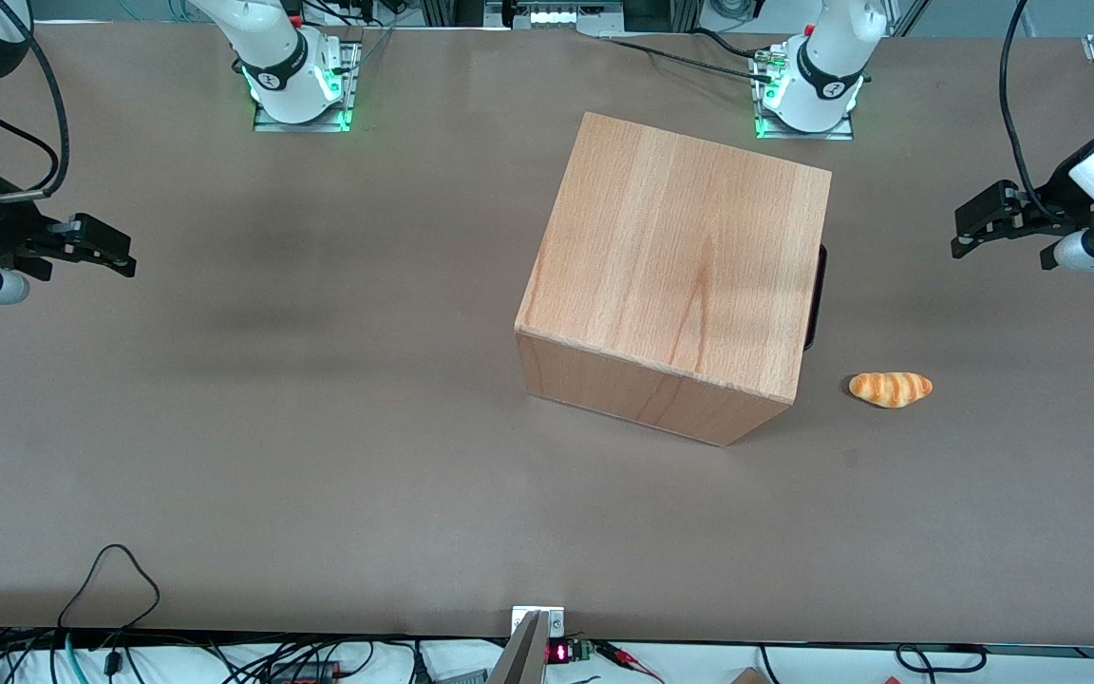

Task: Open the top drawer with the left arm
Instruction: 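Move the left gripper toward the black drawer handle on the wooden cabinet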

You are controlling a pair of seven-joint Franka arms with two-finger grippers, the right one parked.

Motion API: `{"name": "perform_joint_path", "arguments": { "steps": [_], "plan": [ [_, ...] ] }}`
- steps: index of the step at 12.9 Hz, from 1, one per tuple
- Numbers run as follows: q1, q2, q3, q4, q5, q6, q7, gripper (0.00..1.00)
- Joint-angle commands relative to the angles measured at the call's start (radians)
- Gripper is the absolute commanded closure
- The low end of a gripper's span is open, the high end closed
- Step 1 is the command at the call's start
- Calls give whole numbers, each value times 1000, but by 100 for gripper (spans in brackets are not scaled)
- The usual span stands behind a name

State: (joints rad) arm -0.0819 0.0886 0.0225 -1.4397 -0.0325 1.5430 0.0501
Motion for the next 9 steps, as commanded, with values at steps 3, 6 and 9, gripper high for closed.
{"name": "perform_joint_path", "arguments": {
  "steps": [3,6,9],
  "plan": [
    [-2,14,-1,27,16,-15,13,0],
    [4,71,1,24,9,-20,22,0],
    [-21,137,-4,15,11,-23,25,0]
  ]
}}
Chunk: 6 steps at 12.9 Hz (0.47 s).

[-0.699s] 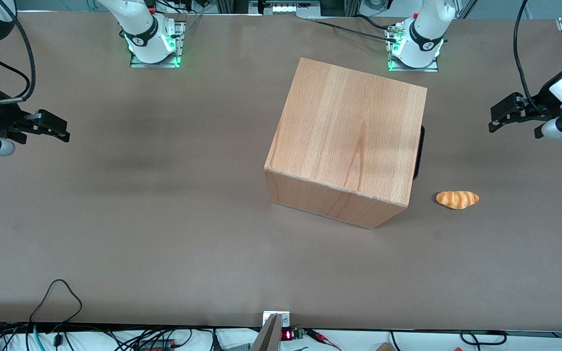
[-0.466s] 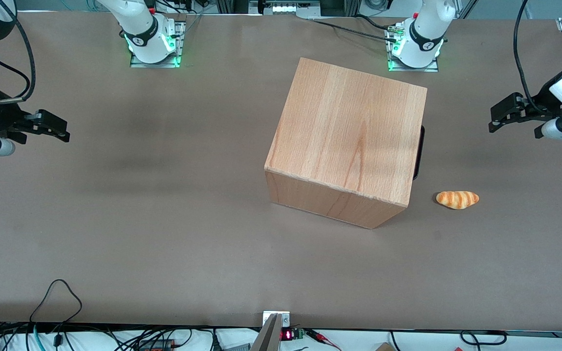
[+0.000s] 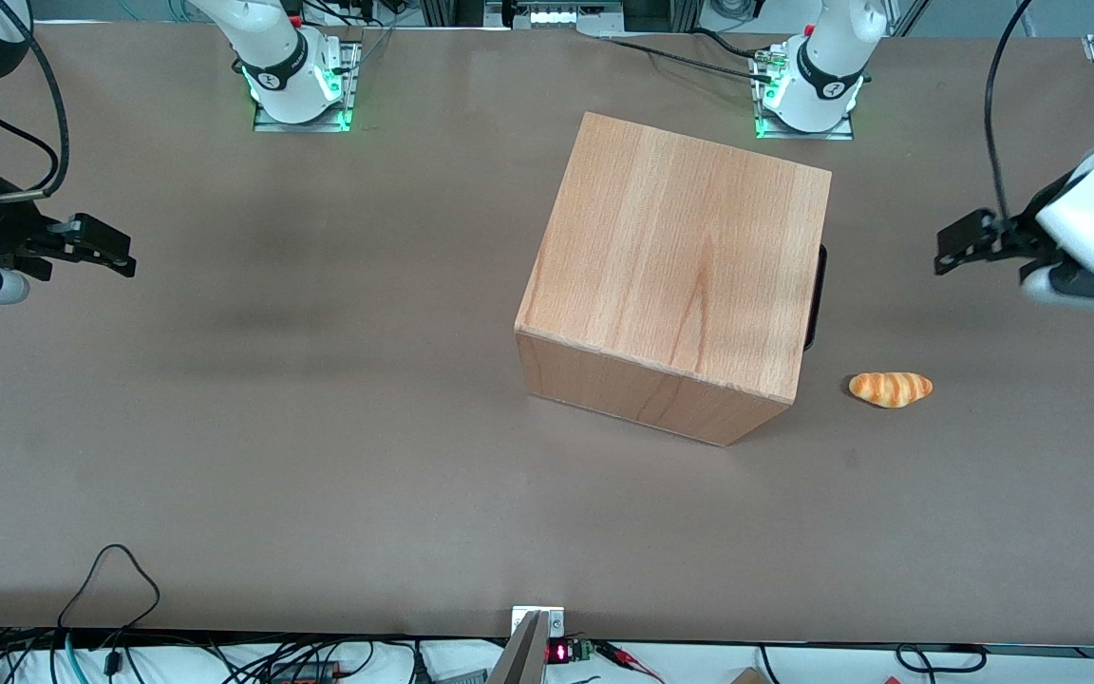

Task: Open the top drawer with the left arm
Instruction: 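Move the left gripper toward the black drawer handle on the wooden cabinet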

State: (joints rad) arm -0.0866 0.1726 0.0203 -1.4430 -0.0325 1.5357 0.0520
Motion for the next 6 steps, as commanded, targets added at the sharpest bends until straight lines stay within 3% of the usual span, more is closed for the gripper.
{"name": "perform_joint_path", "arguments": {
  "steps": [1,4,6],
  "plan": [
    [-18,80,-3,16,11,-19,23,0],
    [-35,131,-3,21,2,-17,23,0],
    [-22,177,0,18,-76,-17,28,0]
  ]
}}
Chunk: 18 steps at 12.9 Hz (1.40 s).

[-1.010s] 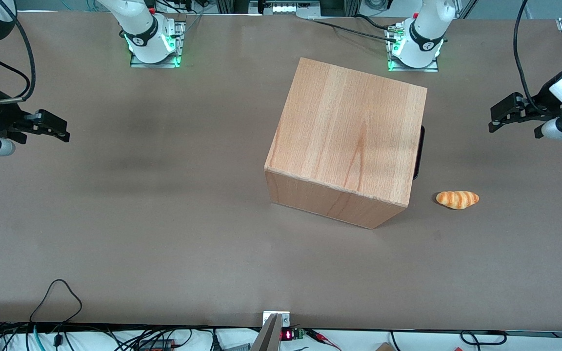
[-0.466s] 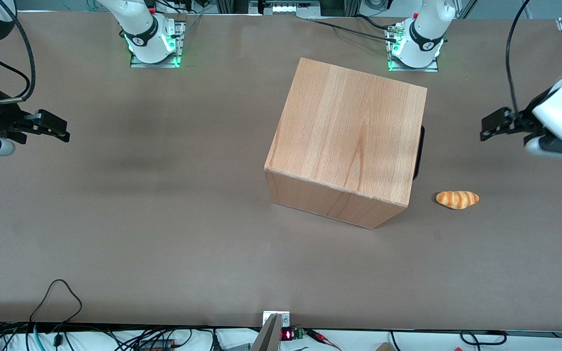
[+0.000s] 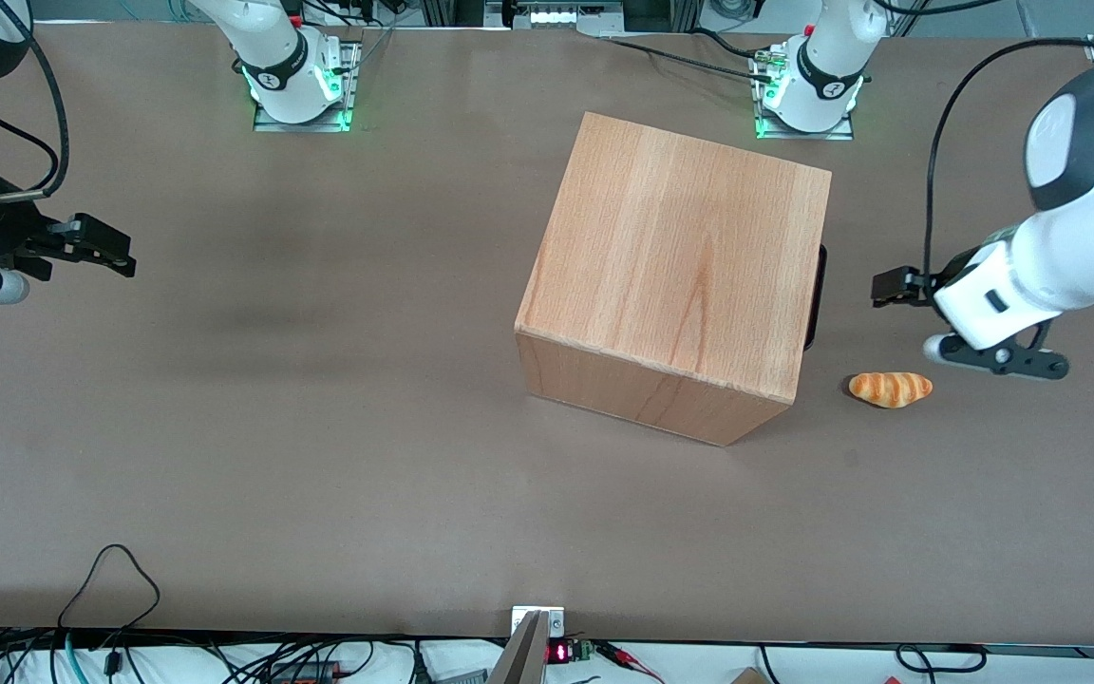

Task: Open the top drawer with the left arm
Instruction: 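Move the left gripper toward the black drawer handle on the wooden cabinet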

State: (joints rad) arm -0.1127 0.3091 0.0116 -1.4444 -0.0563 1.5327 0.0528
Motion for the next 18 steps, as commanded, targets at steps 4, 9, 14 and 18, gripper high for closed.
{"name": "perform_joint_path", "arguments": {
  "steps": [4,9,14,18],
  "plan": [
    [7,73,8,25,-77,-14,27,0],
    [7,87,7,16,-80,-35,44,0],
    [-2,102,5,15,-94,-68,93,0],
    [8,130,7,15,-149,-94,94,0]
  ]
}}
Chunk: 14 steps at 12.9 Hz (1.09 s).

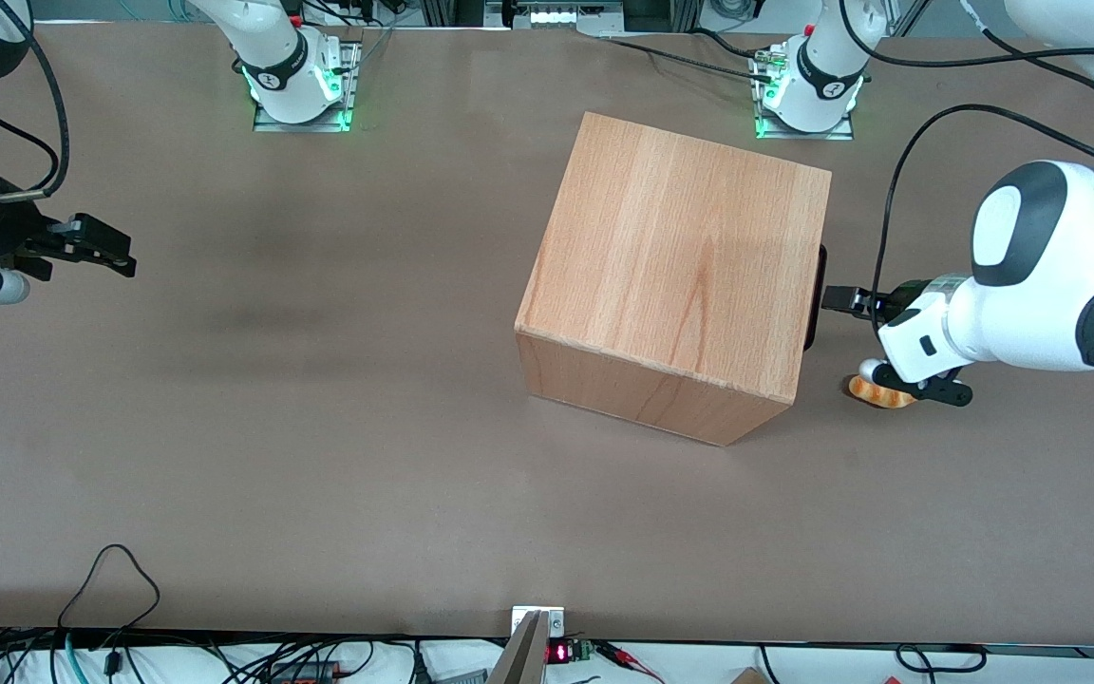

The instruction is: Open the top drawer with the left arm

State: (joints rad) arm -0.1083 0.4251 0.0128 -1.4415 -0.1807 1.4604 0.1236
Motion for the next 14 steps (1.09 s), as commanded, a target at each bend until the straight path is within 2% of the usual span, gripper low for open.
{"name": "perform_joint_path", "arguments": {
  "steps": [1,5,9,14],
  "plan": [
    [4,17,6,12,-25,-26,25,0],
    [4,38,4,12,-26,-44,25,0],
    [4,44,4,12,-66,-61,24,0],
    [-4,44,4,13,-66,-61,25,0]
  ]
}}
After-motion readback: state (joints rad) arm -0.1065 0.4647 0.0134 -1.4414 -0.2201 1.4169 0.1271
